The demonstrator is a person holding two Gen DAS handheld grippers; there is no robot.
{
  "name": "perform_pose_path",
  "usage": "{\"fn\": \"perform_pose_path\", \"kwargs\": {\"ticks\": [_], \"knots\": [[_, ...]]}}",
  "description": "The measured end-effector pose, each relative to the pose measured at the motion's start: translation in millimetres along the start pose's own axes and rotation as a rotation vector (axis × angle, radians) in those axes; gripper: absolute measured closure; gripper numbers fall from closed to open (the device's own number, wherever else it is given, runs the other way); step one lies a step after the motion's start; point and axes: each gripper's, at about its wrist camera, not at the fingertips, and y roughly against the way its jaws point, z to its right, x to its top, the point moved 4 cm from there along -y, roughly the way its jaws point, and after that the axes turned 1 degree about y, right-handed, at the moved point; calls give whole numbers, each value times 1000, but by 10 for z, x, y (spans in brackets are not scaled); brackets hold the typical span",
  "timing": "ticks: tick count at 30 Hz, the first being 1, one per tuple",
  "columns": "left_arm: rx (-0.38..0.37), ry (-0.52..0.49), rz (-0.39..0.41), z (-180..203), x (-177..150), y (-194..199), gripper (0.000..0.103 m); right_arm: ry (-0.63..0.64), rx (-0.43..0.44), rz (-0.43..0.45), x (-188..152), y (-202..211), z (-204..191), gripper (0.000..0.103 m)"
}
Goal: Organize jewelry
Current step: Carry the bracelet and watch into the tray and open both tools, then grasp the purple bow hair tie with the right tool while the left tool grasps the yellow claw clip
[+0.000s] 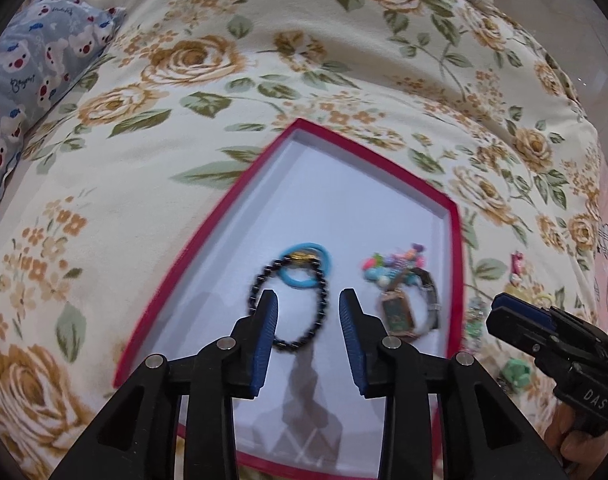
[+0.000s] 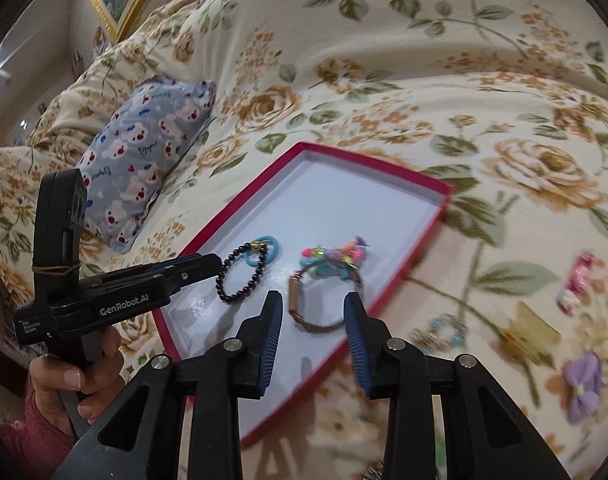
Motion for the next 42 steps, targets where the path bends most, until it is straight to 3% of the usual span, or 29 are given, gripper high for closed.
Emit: {"fn": "perform_pose_path", "kwargs": {"ticks": [13, 26, 42], "knots": [[-76, -98, -20, 523, -144, 176, 65, -103, -101, 67, -278, 647, 561, 68], [-119, -185, -62, 1031, -205, 47, 62, -220, -218, 110, -676, 1207, 1226, 67], [-146, -270, -102, 1568, -221, -257, 58, -262, -300, 89, -832, 1243, 1726, 67]]}}
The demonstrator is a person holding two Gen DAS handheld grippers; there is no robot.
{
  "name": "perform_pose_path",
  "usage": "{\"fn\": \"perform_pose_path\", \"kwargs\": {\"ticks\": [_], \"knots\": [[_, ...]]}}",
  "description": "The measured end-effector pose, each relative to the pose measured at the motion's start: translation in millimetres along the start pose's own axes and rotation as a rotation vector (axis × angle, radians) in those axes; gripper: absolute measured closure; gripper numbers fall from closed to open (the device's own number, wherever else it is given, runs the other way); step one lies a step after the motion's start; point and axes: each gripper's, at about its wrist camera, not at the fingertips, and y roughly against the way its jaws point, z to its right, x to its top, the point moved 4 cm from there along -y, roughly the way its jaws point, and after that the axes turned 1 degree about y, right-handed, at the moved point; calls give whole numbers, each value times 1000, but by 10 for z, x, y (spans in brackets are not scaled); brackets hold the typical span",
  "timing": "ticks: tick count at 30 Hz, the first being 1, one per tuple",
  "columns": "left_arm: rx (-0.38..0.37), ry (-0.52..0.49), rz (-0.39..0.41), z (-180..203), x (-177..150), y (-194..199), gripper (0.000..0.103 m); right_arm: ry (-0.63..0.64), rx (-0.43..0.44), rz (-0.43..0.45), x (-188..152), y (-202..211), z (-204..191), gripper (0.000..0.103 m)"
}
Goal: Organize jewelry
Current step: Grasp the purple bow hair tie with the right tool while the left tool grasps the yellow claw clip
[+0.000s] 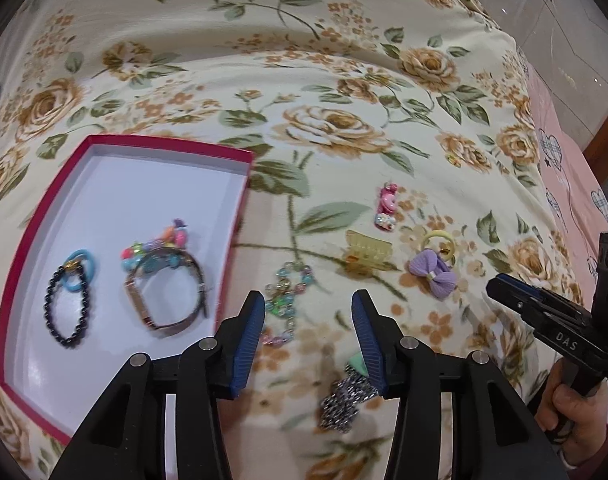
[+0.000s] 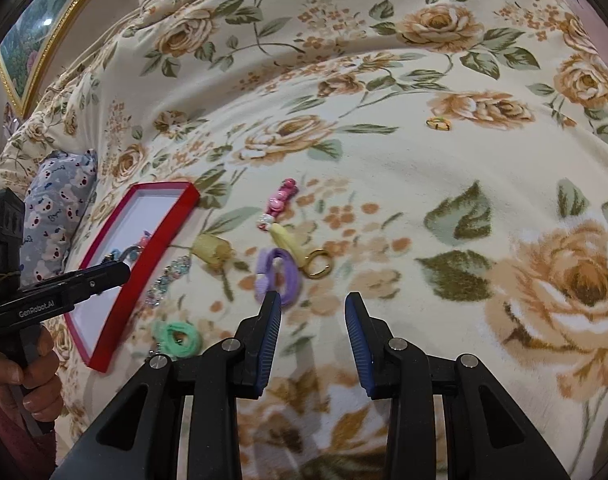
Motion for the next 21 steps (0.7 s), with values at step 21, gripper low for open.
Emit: {"fn": "perform_pose_path", "kwargs": {"ticks": [21], "knots": [[-18, -70, -54, 347, 298, -800, 51, 81, 6, -39, 102, -240, -105, 70]]}}
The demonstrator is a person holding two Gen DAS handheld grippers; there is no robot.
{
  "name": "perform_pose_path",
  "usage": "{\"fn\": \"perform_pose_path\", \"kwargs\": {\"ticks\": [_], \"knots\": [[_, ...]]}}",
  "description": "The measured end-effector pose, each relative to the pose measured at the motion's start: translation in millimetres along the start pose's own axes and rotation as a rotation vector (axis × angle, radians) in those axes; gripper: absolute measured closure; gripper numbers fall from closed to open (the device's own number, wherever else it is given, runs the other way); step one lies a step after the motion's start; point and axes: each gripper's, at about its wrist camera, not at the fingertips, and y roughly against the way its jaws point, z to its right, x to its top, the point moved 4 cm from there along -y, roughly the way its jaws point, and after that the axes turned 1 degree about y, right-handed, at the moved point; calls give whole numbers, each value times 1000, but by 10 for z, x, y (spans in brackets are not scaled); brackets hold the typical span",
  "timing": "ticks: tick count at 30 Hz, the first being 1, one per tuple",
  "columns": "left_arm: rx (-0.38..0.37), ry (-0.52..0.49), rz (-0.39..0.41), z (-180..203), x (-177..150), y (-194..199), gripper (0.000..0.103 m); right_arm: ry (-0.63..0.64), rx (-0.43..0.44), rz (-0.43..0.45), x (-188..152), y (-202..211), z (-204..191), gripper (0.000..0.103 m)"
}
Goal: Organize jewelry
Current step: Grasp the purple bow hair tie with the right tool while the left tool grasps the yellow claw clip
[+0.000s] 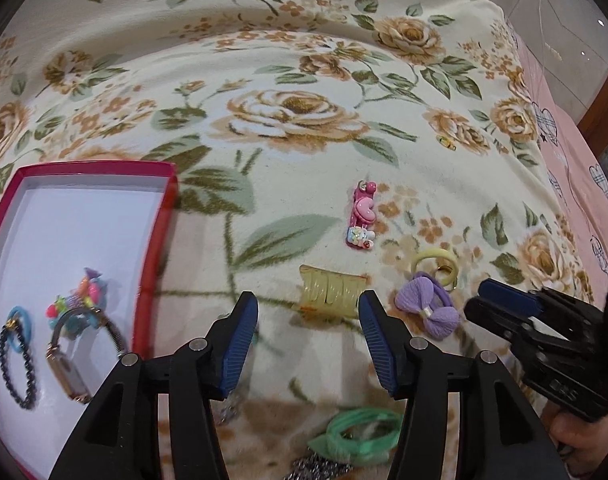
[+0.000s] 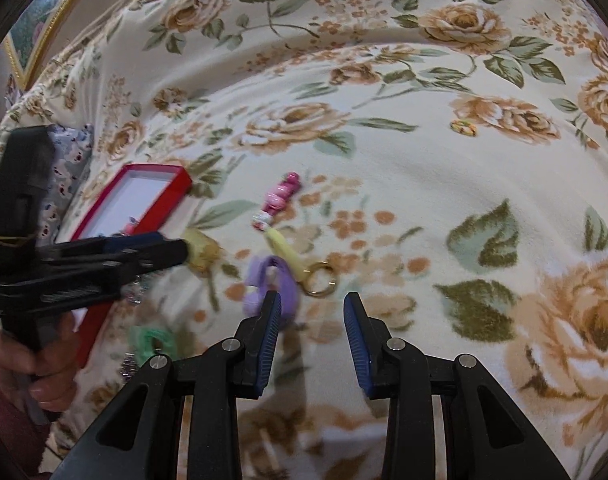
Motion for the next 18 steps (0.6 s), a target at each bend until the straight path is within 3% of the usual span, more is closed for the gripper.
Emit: {"fn": "perform_pose_path", "kwargs": {"ticks": [5, 9, 12, 18], "knots": [[-3, -6, -5, 15, 31, -136, 51, 27, 58, 1, 0, -10, -202, 71], [-20, -15, -9, 28, 44, -210, 70, 54, 62, -20, -9, -153, -309, 75], [-31, -26, -6, 13, 38, -207, 71, 60, 49, -41, -23, -275, -313, 90], [-46, -9, 11, -75, -16, -92, 72, 71, 45, -33, -36, -252, -324, 94]]}}
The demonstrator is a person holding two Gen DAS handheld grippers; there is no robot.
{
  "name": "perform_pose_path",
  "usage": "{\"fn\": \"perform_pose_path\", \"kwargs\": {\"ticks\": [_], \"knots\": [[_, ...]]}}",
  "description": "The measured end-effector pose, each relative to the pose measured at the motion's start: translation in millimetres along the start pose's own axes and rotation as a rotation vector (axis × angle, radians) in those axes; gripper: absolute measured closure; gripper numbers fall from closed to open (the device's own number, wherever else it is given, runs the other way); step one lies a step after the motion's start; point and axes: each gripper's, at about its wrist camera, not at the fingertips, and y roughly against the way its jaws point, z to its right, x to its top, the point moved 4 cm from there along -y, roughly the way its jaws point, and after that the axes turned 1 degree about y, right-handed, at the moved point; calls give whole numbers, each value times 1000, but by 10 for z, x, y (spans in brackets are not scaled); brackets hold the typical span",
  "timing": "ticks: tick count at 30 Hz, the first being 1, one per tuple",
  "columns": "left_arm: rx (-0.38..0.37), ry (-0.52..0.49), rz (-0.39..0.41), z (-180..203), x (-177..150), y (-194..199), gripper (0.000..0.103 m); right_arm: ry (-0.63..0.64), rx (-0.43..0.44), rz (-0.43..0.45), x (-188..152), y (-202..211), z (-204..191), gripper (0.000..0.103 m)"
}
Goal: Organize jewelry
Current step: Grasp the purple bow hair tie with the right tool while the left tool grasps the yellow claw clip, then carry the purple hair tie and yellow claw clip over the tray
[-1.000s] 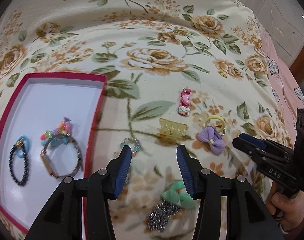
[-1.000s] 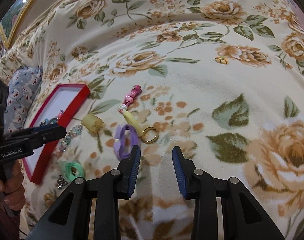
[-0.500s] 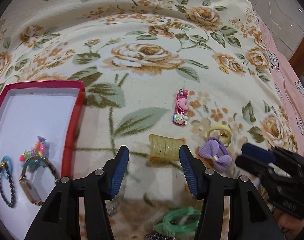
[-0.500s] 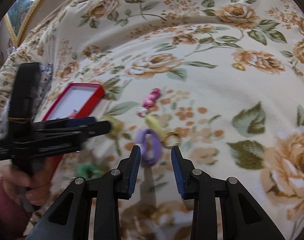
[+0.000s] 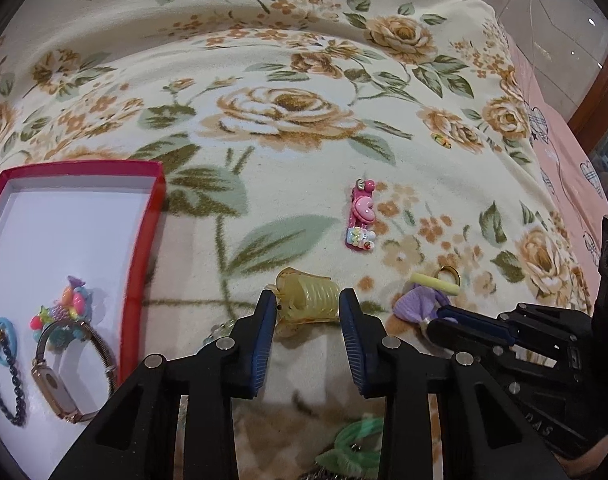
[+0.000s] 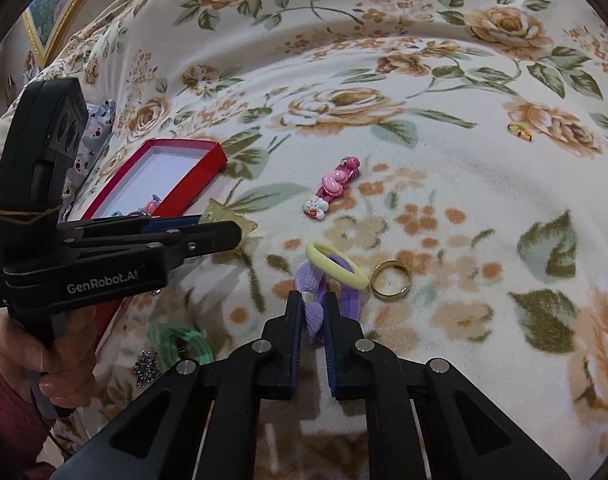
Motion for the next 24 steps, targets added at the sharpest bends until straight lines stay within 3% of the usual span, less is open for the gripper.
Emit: {"fn": "perform_pose_path", "kwargs": {"ticks": [11, 18, 24], "knots": [[-7, 55, 62, -213, -196, 568, 72, 4, 82, 37, 34, 212, -294, 95], [3, 101, 99, -422, -395, 958, 72, -160, 297, 21, 18, 174, -363, 95], [13, 129, 116, -565, -537, 1188, 72, -168, 246, -16, -93, 79, -391, 89]]}}
